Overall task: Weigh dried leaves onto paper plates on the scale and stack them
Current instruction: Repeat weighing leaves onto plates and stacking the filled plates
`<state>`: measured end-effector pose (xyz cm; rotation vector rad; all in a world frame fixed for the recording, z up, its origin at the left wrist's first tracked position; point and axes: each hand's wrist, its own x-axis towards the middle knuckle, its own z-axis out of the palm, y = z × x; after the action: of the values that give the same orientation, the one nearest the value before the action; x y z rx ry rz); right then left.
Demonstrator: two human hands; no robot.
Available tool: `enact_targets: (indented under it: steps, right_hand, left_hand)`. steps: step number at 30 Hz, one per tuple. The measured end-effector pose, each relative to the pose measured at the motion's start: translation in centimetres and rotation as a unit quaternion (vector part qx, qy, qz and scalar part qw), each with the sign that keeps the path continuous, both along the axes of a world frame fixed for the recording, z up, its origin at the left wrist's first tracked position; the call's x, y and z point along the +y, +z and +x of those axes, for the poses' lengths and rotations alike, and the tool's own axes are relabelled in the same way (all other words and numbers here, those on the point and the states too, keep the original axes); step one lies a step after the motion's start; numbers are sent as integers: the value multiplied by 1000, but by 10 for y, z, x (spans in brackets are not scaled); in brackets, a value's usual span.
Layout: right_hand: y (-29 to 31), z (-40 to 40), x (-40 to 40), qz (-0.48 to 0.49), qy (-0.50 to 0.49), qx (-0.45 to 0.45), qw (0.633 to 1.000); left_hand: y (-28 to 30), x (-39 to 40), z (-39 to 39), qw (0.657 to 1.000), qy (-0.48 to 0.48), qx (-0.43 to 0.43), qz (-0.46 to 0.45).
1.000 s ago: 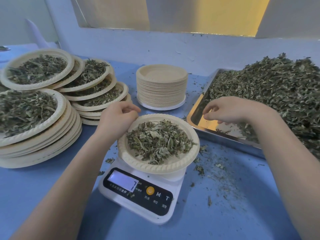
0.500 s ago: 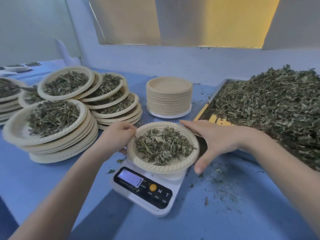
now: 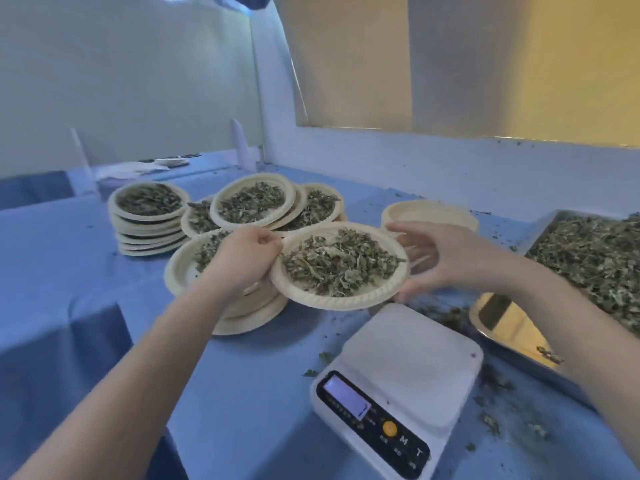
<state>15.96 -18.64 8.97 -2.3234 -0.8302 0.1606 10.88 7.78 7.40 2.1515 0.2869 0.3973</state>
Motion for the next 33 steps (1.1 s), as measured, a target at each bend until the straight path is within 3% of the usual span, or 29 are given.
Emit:
enact_targets:
  steps: [5,9,13,20,23,27,33]
  right_hand:
    - [24,16,77,80,-15,-41,996]
    - [42,25,162,90,-14,-87,992]
    - [54,31,267,-12,17,-149,989]
    - [35,17,441,-207,75,-173,960]
    - [0,20,495,-179,77,-65,979]
    - [-49,32,541,-19,25,97,995]
    - [-95,45,586,31,-69,181,981]
  left_hand:
    - [35,67,-13,995,52,-31,-85]
    - [54,127,-23,981,101,-59,-155]
    - [58,193,-42,966,181,-94,-161]
    - [23,309,-87,923,337,-93,-158]
    - [-7,349,-90,906,378,-70,-178]
    - [-47,389,-73,885,414,-51,-207]
    - [-88,426,-41,866,450,-43,-215]
